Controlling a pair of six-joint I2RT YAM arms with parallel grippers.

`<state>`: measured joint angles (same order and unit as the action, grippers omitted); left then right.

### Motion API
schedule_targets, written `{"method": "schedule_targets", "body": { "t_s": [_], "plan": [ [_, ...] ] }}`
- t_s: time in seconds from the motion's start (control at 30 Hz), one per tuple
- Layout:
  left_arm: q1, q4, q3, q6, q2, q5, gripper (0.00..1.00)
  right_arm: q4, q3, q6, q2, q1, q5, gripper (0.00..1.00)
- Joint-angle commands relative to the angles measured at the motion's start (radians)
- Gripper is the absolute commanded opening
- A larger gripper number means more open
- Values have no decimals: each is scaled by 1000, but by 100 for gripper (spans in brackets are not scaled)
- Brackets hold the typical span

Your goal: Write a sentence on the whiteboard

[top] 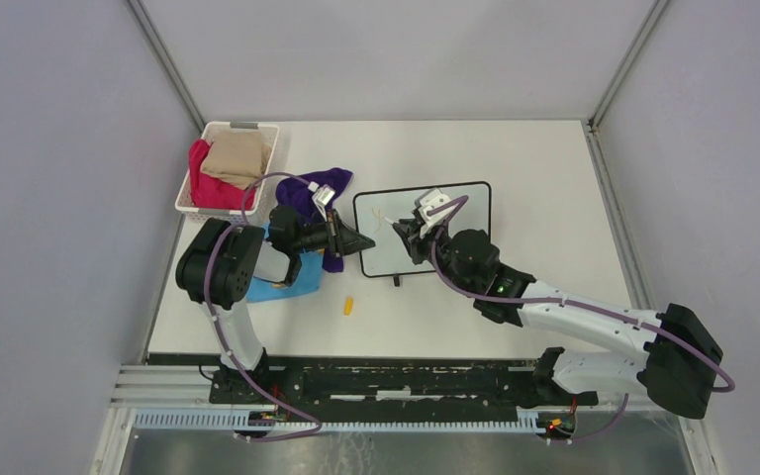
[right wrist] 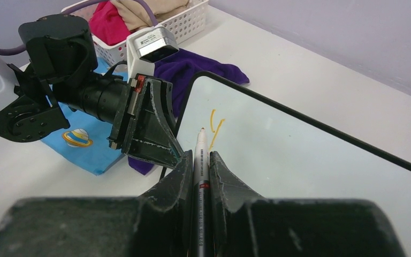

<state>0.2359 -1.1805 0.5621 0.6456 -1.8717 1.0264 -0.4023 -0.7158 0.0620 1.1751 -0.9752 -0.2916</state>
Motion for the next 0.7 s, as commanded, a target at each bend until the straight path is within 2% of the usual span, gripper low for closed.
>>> {"method": "schedule_targets", "body": {
  "t_s": [0.0,0.3,0.67],
  "plan": [
    [-1,73,1,-71,20,-11,21,-57,-6,-11,13,-5,-21,0],
    [0,98,5,-86,24,-12,16,-45,-70,0,114,-5,-136,0],
    [0,124,13,-99,28,-12,15,-92,-76,3,143,-5,-148,0]
  ]
}}
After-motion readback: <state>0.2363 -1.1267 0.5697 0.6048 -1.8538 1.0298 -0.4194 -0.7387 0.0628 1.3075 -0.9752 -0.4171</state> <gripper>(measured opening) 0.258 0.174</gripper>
